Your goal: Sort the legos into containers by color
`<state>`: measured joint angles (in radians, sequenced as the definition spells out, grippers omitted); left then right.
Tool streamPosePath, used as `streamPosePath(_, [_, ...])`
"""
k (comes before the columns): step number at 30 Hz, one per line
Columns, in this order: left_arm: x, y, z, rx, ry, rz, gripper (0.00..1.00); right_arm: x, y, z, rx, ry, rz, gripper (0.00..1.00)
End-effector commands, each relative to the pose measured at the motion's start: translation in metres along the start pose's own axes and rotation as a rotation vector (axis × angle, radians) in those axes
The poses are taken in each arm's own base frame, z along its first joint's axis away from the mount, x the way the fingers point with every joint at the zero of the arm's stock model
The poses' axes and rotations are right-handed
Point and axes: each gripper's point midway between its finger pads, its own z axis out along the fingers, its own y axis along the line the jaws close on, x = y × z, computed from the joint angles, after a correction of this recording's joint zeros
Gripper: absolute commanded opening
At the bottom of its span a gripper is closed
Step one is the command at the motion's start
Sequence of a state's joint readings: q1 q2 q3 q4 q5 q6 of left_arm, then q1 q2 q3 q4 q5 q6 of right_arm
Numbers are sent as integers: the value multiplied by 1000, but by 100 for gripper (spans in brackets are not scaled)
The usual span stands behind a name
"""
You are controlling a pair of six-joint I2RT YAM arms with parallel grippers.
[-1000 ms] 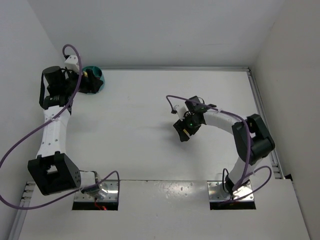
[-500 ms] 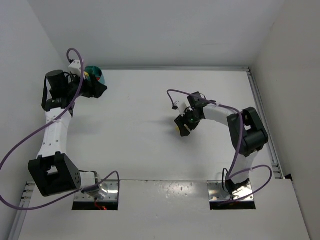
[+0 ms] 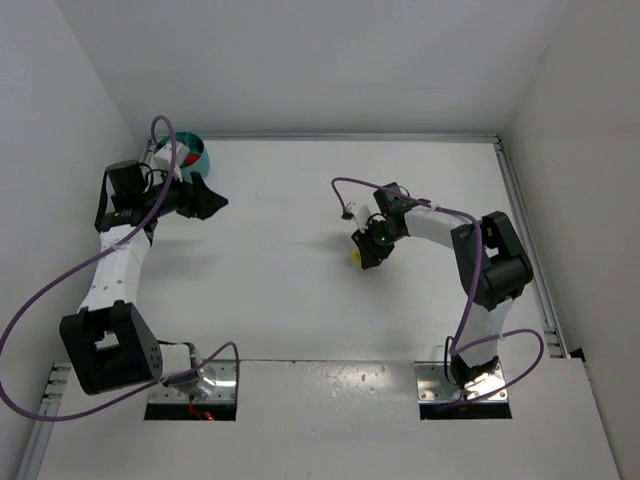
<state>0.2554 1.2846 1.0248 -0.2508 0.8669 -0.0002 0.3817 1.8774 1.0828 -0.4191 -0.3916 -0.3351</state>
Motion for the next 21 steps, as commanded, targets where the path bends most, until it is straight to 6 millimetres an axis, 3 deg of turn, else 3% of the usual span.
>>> streamPosePath(1, [1,-34,-8,159,-22,111,73,-13,16,-13,-76,-48,-9,4])
streamPosePath(3, [13,-55,-11,265,-6,141,73,-24,30,-25,-158,-79,6,4])
streamPosePath(4, [14,-62,-16,289,-7,178,73,-43,47,-35,-261,-140,3,3])
streamPosePath(5, [23,-70,-18,327,6,236,73,-42,65,-45,-346,-124,41,3])
streamPosePath(6, [30,-78,-18,358,16,254,73,-54,73,-50,-422,-141,45,3])
streamPosePath(7, [30,-83,-18,372,16,281,73,-66,95,-61,-571,-188,63,3])
streamPosePath(8, [36,-95,-20,408,18,328,73,-59,112,-73,-674,-151,98,3])
streamPosePath(10, [43,-108,-21,443,22,380,75,-82,129,-96,-847,-220,115,3])
streamPosePath(11, [48,-112,-21,450,30,406,76,-70,141,-101,-948,-173,171,3])
streamPosePath(12, [55,-123,-22,472,38,465,76,-85,141,-104,-989,-207,233,3])
streamPosePath(21, [92,-187,-28,616,62,777,85,-87,162,-123,-1034,-242,251,3])
